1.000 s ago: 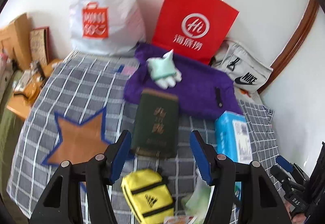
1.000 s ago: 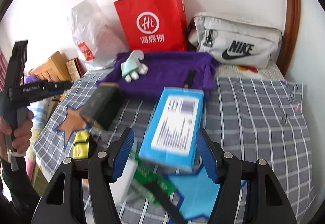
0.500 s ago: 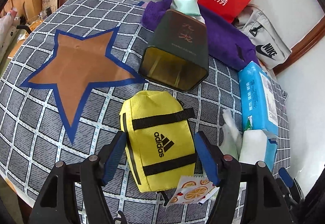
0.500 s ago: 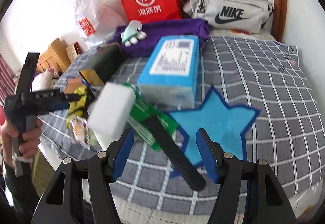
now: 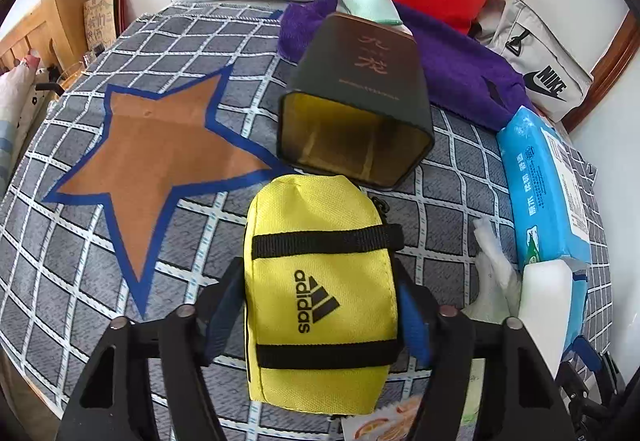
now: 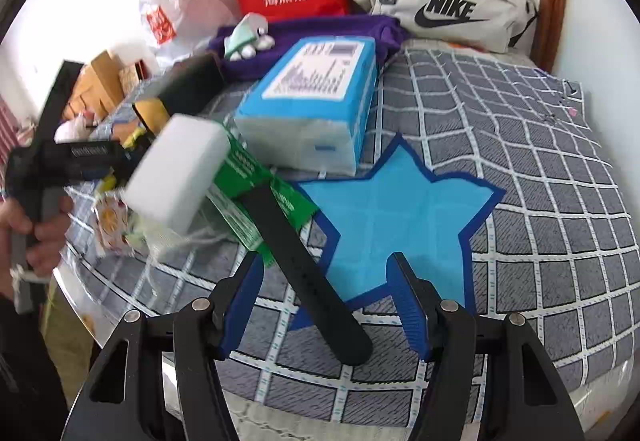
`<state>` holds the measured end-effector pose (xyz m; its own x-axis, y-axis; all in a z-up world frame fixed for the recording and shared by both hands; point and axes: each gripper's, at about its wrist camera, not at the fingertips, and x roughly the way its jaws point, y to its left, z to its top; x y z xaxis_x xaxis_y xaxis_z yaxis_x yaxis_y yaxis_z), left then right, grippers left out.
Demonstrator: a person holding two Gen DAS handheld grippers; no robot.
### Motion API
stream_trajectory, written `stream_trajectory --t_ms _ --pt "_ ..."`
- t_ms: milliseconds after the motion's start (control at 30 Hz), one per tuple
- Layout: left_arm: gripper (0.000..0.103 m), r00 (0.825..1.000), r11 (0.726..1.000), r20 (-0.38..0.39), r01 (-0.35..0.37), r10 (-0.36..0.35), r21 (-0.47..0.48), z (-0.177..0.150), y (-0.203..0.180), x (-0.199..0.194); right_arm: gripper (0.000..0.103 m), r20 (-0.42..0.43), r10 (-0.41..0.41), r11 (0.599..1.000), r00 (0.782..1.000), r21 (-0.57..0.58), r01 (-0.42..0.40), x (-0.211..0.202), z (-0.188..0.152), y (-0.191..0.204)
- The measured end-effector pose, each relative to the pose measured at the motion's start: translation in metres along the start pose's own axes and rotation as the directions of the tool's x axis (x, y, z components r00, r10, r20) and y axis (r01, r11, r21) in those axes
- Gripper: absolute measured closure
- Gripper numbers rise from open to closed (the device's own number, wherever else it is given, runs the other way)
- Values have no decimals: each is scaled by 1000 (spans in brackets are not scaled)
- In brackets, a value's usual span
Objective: Organize soft objects
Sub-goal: 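Grasp the yellow adidas pouch with the left tool while the right tool grasps the second black strap, then lift the yellow pouch with the left tool while the right tool lifts the black strap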
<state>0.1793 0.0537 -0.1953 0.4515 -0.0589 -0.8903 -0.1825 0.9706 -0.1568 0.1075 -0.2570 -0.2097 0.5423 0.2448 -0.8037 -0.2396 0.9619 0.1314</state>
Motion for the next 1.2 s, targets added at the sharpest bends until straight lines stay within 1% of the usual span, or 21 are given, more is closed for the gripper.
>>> stream_trajectory --t_ms 200,267,300,367,400,433,467,500,600,700,800,833,867,1033,1067,1100,1133,1200 --pt "41 1000 1000 16 -20 20 8 6 3 0 40 -18 21 999 1000 -43 -21 12 -4 2" --pt "41 1000 1000 11 -7 7 1 7 5 0 44 -20 22 997 1000 -77 -24 16 -5 8" --pt "41 1000 1000 6 2 -2 0 6 5 1 50 -27 16 996 1000 -92 -18 19 -6 11" --pt "41 1000 1000 -1 16 -16 -2 4 4 3 53 -13 -39 989 999 -145 36 24 -7 20" --pt "41 1000 1000 -4 22 -22 -2 3 4 4 58 -4 -58 983 998 -175 57 26 -7 25" --pt "41 1000 1000 -4 22 -22 1 2 3 5 63 5 -65 977 998 -202 65 26 -7 31" --pt "41 1000 1000 1 17 -17 4 1 2 5 75 11 -50 974 999 -220 51 27 -6 36" --pt "41 1000 1000 5 15 -15 4 0 1 5 80 16 -40 970 999 -239 42 28 -6 40" --pt "41 999 999 4 33 -33 4 -1 2 2 86 13 -64 959 998 -275 65 28 -4 47" --pt "41 998 998 6 56 -56 5 -3 5 -1 92 -8 -32 974 999 -226 29 20 -2 39" --pt "41 998 998 2 59 -59 10 -4 5 0 92 -30 17 984 999 -174 -22 16 -3 32" --pt "41 998 998 0 60 -60 11 -5 4 1 88 -38 16 986 999 -168 -22 18 -4 31" --pt "41 998 998 2 59 -59 12 -5 4 1 86 -41 12 986 999 -164 -18 20 -5 32" --pt "41 997 997 -5 79 -78 14 -6 5 -2 84 -21 -17 990 1000 -143 14 28 -1 34" --pt "41 997 997 -8 80 -80 21 -7 5 -2 82 -21 -20 989 1000 -146 16 28 -1 35" --pt "41 997 997 -7 79 -79 22 -7 4 -1 74 -18 -15 988 1000 -153 12 29 -1 36" --pt "41 997 997 -6 78 -78 21 -7 4 -1 72 -13 6 987 1000 -162 -8 31 0 37" --pt "41 997 997 -4 78 -77 21 -8 4 -1 72 0 22 986 1000 -164 -21 33 2 38"
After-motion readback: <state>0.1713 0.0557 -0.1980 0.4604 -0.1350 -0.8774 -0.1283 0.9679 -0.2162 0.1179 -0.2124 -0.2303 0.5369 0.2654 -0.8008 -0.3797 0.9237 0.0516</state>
